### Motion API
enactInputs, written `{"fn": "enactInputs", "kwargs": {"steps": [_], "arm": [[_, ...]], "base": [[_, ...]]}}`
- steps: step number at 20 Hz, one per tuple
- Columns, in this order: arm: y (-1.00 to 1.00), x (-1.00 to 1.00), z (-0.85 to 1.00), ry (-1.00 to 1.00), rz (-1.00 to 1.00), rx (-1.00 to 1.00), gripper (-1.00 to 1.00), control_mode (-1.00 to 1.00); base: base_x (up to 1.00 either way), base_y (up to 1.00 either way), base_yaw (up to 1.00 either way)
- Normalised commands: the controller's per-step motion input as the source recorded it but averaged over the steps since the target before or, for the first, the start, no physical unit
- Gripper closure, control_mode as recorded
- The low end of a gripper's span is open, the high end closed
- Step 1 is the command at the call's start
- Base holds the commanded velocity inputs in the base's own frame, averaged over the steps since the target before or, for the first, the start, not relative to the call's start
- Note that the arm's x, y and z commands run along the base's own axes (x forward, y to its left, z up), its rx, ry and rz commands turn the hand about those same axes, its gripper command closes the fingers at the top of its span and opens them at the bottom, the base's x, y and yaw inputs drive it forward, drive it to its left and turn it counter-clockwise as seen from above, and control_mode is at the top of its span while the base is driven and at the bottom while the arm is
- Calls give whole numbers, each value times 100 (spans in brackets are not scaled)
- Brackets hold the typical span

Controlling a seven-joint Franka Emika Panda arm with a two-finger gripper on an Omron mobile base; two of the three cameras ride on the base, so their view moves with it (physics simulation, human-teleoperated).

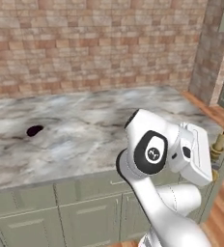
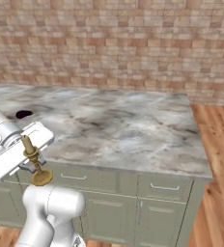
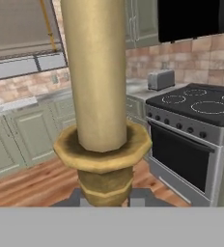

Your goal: Pick the jar and candle from the dining table and place them in the open cabinet. Close the cabinet after placing the objects.

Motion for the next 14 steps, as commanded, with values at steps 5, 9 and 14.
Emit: {"fn": "enactInputs", "kwargs": {"steps": [5, 9, 14], "arm": [[0, 0, 0, 0, 0, 0, 100, 100], [0, 0, 0, 0, 0, 0, 100, 100], [0, 0, 0, 0, 0, 0, 100, 100]], "base": [[0, -75, -16], [0, -78, -13], [0, -77, -13]]}}
